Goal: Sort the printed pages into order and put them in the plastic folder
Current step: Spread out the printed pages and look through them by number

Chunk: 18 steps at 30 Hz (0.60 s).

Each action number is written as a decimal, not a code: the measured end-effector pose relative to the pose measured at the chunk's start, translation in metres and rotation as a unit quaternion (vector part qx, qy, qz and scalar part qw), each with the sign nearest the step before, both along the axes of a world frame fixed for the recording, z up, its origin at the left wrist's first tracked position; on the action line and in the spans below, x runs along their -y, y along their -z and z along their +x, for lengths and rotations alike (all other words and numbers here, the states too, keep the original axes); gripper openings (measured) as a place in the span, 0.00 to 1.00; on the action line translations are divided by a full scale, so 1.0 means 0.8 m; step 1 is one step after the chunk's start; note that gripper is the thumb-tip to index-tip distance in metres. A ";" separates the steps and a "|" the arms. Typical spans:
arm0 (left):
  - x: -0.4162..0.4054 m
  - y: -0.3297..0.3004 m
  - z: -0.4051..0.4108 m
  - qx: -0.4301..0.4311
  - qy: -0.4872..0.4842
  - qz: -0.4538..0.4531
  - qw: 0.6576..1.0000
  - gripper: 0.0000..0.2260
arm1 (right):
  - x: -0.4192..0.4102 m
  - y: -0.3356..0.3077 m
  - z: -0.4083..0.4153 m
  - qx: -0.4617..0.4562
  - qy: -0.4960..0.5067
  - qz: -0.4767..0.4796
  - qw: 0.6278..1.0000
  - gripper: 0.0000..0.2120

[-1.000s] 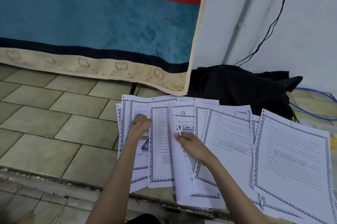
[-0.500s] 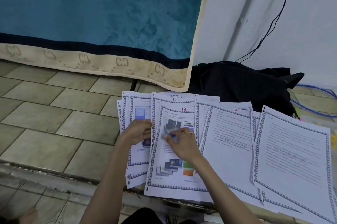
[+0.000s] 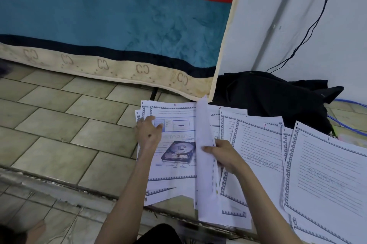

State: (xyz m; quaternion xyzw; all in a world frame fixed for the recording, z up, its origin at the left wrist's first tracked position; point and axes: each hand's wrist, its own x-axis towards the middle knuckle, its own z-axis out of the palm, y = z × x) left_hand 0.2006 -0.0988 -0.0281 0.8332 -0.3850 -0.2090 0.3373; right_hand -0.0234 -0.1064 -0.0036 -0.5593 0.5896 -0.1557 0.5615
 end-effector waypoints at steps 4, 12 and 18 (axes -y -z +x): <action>-0.001 0.014 0.020 -0.014 -0.047 0.058 0.997 0.29 | 0.004 -0.005 0.005 0.016 0.010 0.037 0.999 0.05; -0.006 0.008 0.036 -0.063 -0.090 -0.084 0.990 0.09 | 0.007 -0.007 0.007 0.013 0.030 0.060 0.998 0.11; -0.012 0.019 0.018 0.091 -0.062 -0.071 0.991 0.12 | 0.008 -0.008 0.001 0.043 0.041 0.071 0.996 0.06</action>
